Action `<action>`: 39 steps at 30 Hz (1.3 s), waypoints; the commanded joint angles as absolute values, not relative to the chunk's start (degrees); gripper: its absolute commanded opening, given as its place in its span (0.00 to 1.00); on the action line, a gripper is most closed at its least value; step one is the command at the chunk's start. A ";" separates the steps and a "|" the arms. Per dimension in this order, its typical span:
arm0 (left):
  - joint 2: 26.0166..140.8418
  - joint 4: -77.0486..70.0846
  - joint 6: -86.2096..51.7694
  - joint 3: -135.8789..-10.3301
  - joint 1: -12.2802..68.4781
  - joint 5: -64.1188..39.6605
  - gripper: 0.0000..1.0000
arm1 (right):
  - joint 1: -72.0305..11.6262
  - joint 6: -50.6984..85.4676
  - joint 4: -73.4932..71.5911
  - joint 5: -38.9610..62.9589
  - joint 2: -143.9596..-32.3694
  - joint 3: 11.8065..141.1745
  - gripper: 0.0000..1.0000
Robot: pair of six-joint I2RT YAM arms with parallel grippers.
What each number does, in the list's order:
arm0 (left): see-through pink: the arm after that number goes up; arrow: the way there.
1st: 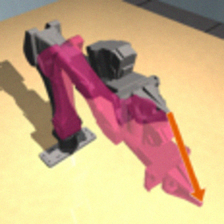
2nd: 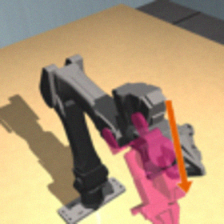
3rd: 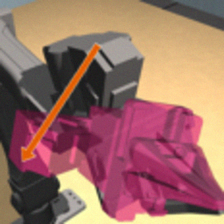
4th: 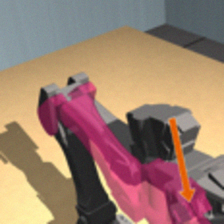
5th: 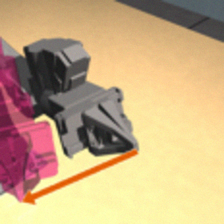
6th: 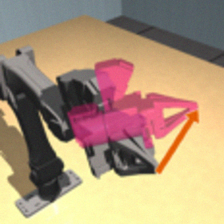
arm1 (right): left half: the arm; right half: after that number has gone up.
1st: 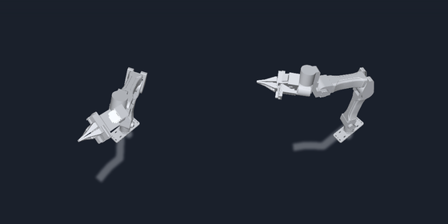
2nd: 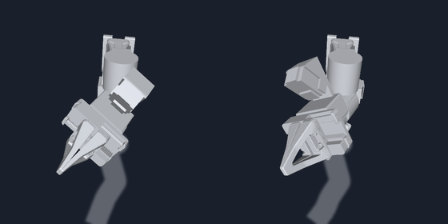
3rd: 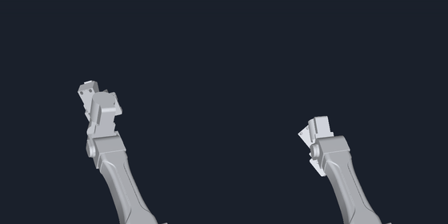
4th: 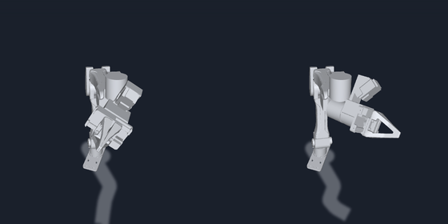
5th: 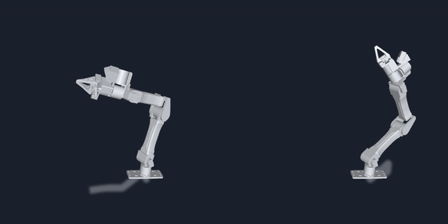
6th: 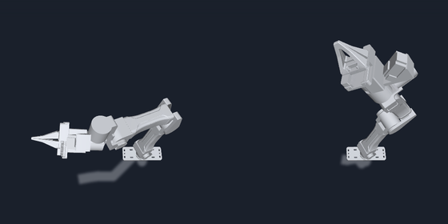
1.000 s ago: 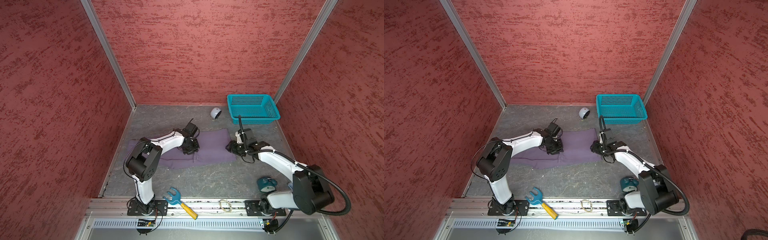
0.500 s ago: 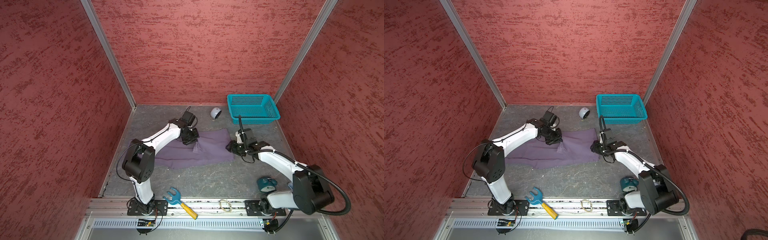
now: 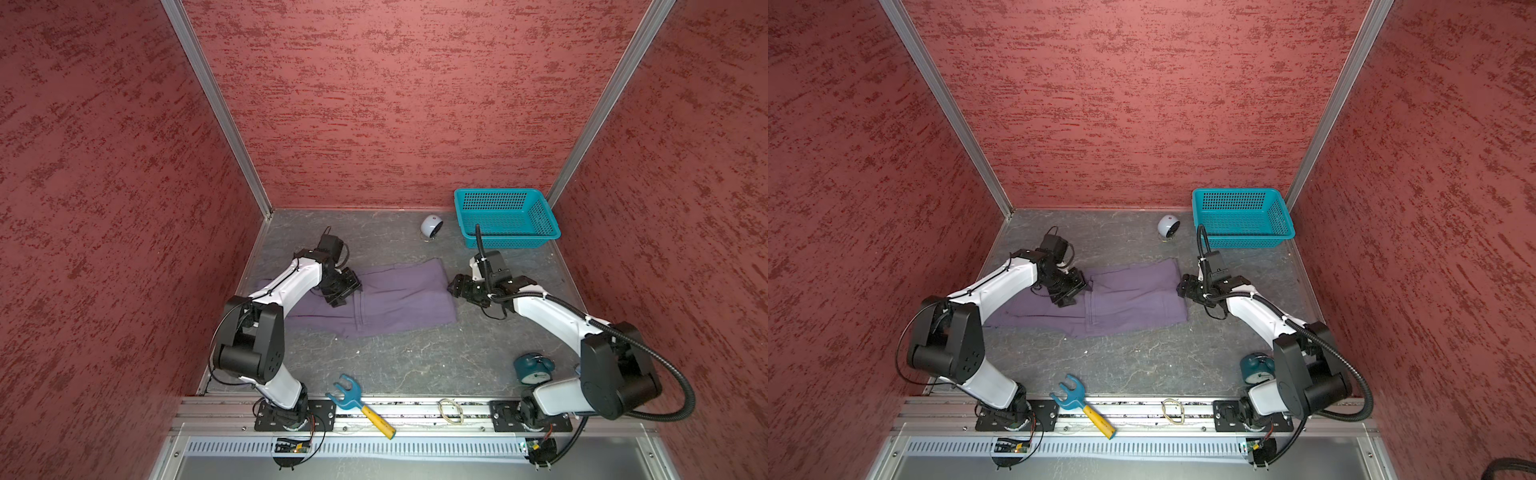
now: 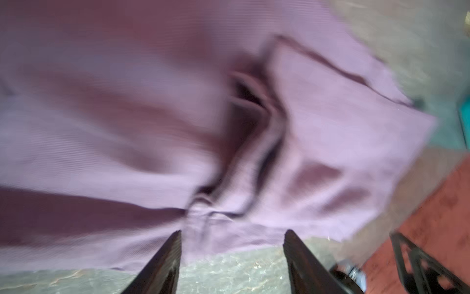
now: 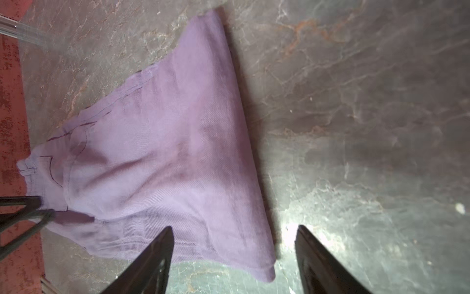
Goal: Fold and stack the trousers
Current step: Smooth out the trousers at the center of the table, then fold the trousers at the center of the table.
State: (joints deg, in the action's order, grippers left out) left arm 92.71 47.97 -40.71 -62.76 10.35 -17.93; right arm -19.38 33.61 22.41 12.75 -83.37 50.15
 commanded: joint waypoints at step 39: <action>85.92 37.26 -38.82 -52.71 2.92 -19.87 0.75 | -4.67 30.02 42.39 4.11 -77.67 70.24 0.00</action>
